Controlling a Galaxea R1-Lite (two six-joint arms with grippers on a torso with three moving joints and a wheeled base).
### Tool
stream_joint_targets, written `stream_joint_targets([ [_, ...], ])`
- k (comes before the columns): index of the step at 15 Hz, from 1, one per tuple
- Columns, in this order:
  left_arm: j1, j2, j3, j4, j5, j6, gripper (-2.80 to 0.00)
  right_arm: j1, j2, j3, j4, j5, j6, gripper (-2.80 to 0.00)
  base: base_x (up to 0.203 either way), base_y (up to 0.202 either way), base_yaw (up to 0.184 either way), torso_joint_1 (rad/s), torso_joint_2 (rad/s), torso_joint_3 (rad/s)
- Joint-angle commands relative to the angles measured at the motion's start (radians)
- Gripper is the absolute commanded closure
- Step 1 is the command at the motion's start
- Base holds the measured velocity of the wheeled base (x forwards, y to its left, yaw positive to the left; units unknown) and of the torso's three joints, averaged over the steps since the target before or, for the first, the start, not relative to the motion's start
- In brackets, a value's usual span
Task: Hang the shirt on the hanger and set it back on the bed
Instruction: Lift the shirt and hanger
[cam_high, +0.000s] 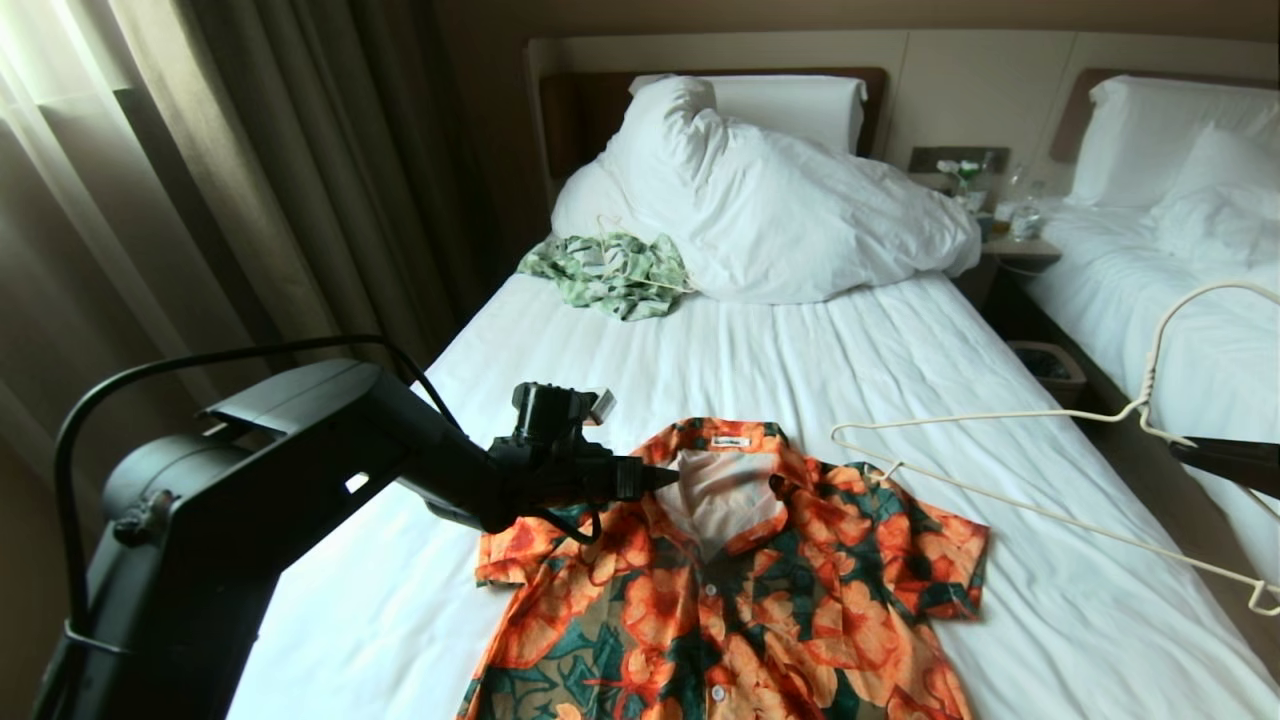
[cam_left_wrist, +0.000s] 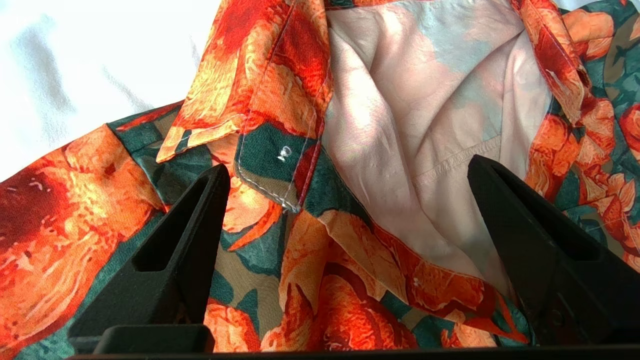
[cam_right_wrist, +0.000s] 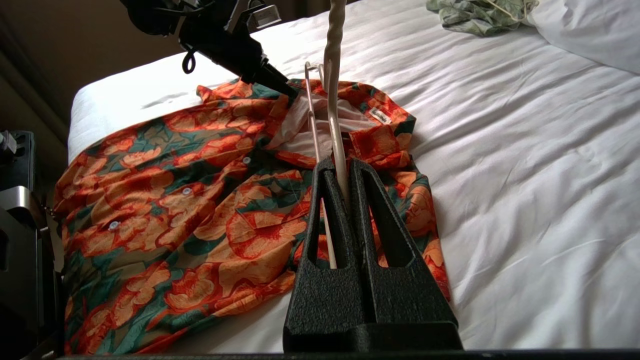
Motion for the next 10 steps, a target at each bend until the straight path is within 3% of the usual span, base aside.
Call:
stream_joint_targets([
  [1, -0.009, 0.001, -0.004, -0.004, 0.002, -0.002, -2.80, 0.000, 0.002, 0.000, 0.001, 0.008, -0.005, 0.00, 0.000, 0.000, 0.000, 0.000, 0.00, 0.000],
  [2, -0.013, 0.005, -0.004, -0.006, 0.003, -0.002, -2.80, 0.000, 0.002, 0.000, 0.001, 0.008, -0.005, 0.00, 0.000, 0.000, 0.000, 0.000, 0.00, 0.000],
  [3, -0.020, 0.007, -0.005, -0.007, 0.002, -0.003, 0.00, 0.000, 0.002, 0.000, 0.001, 0.008, -0.005, 0.00, 0.000, 0.000, 0.000, 0.000, 0.00, 0.000],
  [10, -0.026, 0.020, -0.029, -0.007, 0.000, -0.007, 0.00, -0.001, 0.019, -0.003, 0.001, 0.008, -0.005, 0.00, 0.000, 0.000, 0.000, 0.000, 0.00, 0.000],
])
